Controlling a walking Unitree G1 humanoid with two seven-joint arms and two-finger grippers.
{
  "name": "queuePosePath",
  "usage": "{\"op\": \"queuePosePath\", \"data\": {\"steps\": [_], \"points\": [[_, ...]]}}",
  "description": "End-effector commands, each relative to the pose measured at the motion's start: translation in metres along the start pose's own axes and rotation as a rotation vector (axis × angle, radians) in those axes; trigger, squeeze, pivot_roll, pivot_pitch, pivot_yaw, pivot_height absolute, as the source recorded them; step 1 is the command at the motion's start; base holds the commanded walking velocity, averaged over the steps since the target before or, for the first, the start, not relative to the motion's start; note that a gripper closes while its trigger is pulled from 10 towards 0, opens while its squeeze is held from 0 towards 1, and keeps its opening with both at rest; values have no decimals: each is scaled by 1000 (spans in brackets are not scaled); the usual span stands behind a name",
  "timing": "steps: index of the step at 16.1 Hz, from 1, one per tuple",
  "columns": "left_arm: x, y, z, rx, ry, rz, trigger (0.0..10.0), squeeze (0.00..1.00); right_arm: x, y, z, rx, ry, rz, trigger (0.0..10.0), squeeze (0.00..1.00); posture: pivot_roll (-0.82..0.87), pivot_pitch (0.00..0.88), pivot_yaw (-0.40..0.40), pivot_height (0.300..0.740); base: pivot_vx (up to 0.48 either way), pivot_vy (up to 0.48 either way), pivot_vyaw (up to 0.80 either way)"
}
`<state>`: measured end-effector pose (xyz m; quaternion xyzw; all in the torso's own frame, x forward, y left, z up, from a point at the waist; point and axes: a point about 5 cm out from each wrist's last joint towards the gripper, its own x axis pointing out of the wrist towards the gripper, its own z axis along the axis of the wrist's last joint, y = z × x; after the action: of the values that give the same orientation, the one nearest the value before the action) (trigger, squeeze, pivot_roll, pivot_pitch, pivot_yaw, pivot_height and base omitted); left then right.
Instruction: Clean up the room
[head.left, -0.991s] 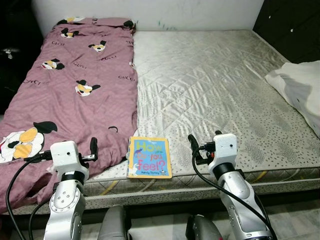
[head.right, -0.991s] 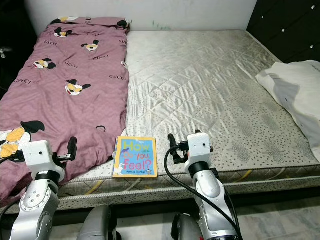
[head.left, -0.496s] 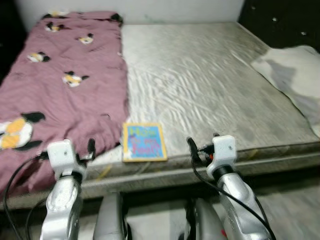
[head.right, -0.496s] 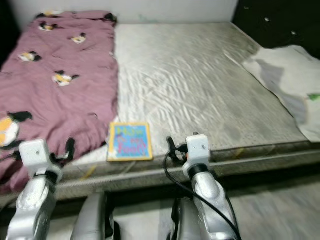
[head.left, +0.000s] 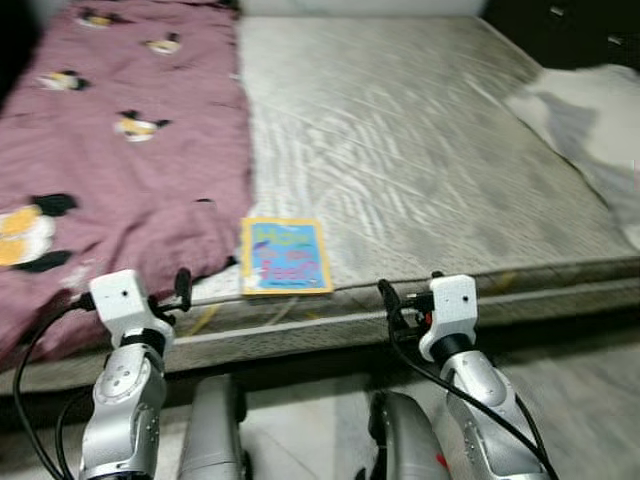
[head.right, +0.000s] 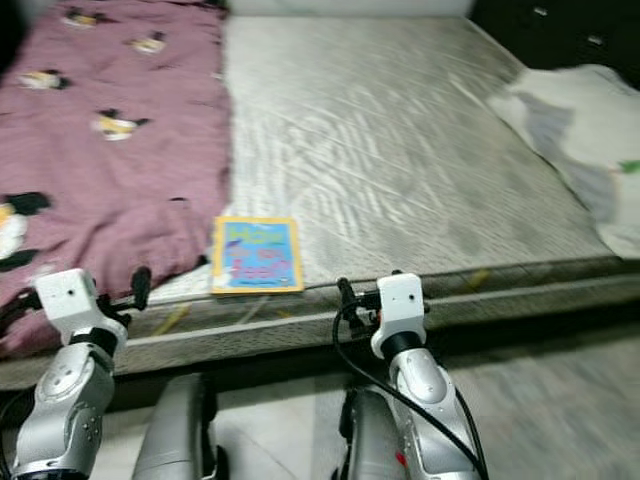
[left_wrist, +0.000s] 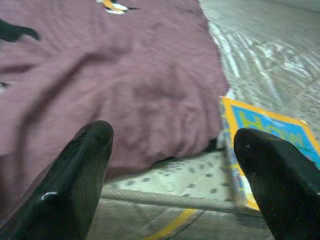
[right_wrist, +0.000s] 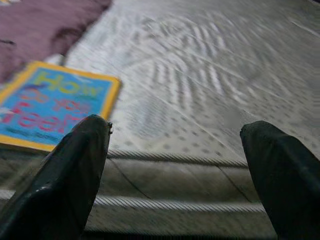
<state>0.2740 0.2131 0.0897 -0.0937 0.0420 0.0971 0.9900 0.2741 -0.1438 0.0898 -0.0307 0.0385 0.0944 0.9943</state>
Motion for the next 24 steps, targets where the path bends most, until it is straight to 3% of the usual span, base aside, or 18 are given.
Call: {"op": "queuePosePath", "data": {"steps": [1, 12, 15, 19, 22, 24], "points": [[-1, -1, -1, -8, -4, -10, 10000, 0, -1, -2, 3, 0, -6, 3, 10000, 0, -30, 150, -58, 579, 0, 0, 0], [-2, -8, -2, -14, -16, -47, 10000, 0, -1, -1, 4, -6, 6, 10, 10000, 0, -34, 153, -58, 579, 314, 0, 0], [-1, -8, -2, -13, -19, -21, 10000, 0, 0, -1, 4, -9, 6, 7, 10000, 0, -32, 152, -56, 579, 0, 0, 0], [-1, 5, -18, -28, 105, 91, 10000, 0, 0, -1, 2, -5, 16, 8, 10000, 0, -28, 149, -60, 579, 0, 0, 0], [1, 4, -40, -95, 277, 59, 10000, 0, 0, -1, 2, -13, 20, 15, 10000, 0, -38, 153, -69, 579, 0, 0, 0], [7, 5, -48, -56, 332, -2, 10000, 0, -3, -5, 8, -41, 1, 0, 10000, 0, -76, 156, -72, 579, 0, 0, 0]]}}
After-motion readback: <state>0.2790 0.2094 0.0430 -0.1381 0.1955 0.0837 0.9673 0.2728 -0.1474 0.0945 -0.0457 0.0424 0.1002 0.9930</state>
